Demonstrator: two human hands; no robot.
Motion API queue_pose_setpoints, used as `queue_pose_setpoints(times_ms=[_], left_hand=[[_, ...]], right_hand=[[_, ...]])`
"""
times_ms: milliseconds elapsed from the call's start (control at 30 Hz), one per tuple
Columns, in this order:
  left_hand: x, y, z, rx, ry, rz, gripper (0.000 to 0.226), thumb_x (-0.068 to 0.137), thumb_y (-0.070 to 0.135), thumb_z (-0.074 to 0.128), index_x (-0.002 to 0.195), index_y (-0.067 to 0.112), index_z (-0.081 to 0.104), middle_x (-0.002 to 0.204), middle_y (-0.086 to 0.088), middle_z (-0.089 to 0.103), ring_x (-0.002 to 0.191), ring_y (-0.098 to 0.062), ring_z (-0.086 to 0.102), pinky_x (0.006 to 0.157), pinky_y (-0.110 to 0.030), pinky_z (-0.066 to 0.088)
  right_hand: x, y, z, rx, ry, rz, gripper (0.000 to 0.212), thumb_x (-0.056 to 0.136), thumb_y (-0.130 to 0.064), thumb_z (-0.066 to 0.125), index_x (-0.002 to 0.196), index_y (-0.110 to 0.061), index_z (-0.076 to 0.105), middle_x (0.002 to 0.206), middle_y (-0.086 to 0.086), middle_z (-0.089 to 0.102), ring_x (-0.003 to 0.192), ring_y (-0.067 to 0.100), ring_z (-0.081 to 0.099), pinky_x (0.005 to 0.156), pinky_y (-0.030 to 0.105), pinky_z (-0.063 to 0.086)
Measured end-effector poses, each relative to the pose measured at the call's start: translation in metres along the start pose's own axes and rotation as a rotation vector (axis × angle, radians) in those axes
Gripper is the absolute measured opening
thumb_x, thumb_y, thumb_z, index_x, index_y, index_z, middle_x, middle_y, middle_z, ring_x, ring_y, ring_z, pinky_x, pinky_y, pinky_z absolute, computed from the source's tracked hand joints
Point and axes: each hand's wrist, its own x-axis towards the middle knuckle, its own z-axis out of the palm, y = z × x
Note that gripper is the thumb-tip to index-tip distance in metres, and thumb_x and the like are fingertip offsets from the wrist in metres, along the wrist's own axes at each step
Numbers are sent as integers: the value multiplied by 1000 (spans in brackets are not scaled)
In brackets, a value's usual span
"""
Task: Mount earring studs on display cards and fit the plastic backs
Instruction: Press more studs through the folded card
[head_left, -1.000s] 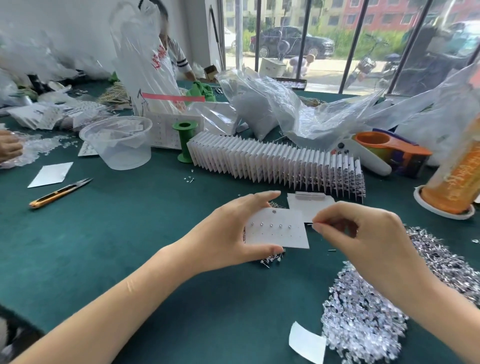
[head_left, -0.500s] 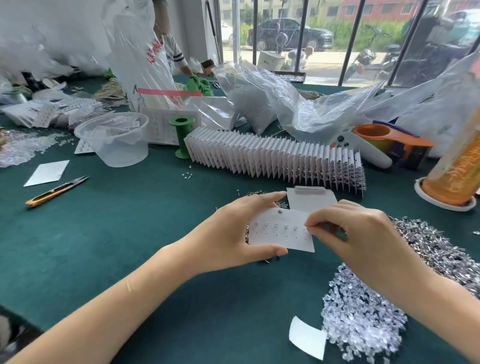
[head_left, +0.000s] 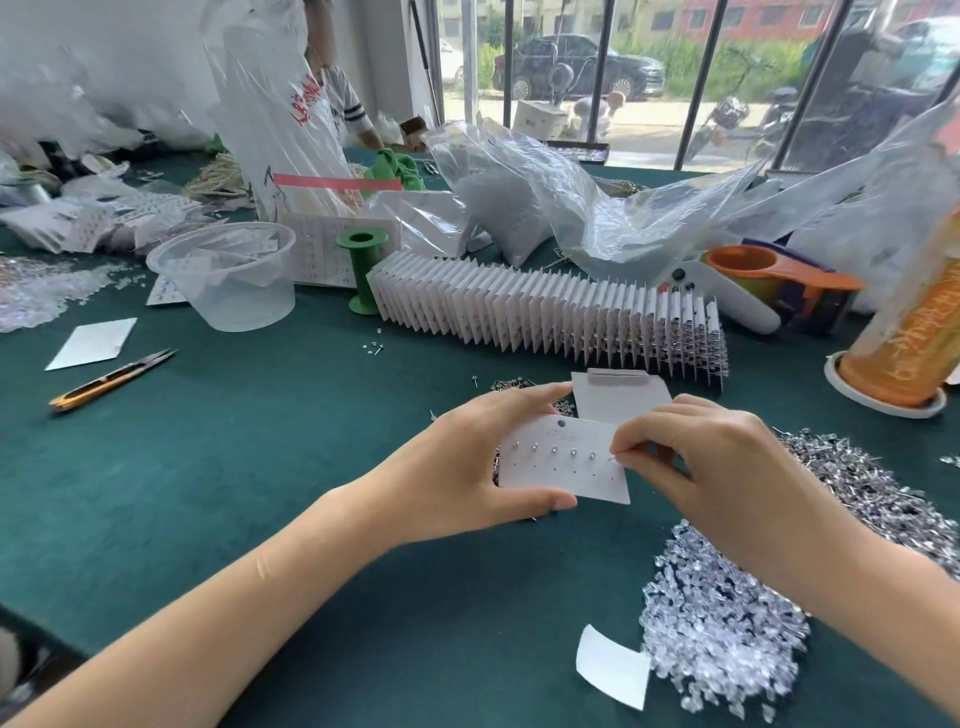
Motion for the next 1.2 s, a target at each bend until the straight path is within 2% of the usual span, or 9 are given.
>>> queue_pose_setpoints(times_ms=[133,267,533,733,1000,1200], left_hand=[[0,0,2,3,-4,-1,82,73,52,72,143,39,30,130,22,48,123,10,41,104,-18,34],[1,0,3,8,-14,1,82,74,54,71,143,40,29,137,22,45,127,10,38,107,-18,31],[0,1,2,-5,-1,4,82,73,52,73,143,39,31,132,24,47,124,10,40,105,-16,32],[0,1,0,-8,12,14,81,73,50,73,142,39,31,125,33,44,121,13,41,102,-10,31],[-1,2,2,-8,0,25,81,73,53,72,142,42,29,133,22,48,124,10,41,104,-14,31],[0,3,2,-6,6,28,81,73,53,71,142,40,31,130,23,48,123,10,42,104,-16,32]], right_hand=[[-1,1,0,-13,-12,-18,13,74,1,78,74,-9,70,68,-4,66,65,17,59,57,40,55],[-1,3,-4,-24,-4,-8,13,74,2,77,74,-9,70,68,-3,65,64,16,58,58,42,55],[-1,-4,-11,-80,-37,-54,14,74,5,77,74,-6,69,68,-1,64,64,18,59,55,36,55],[-1,-3,-10,-144,-72,-70,18,76,6,75,68,-6,65,62,0,59,63,22,54,52,40,52],[-1,-3,-10,-139,-66,-64,17,76,0,76,68,-9,65,64,-2,61,64,20,53,54,37,53],[-1,-4,-10,-116,-89,-54,14,76,0,77,70,-9,67,66,-2,63,64,19,54,56,35,52]])
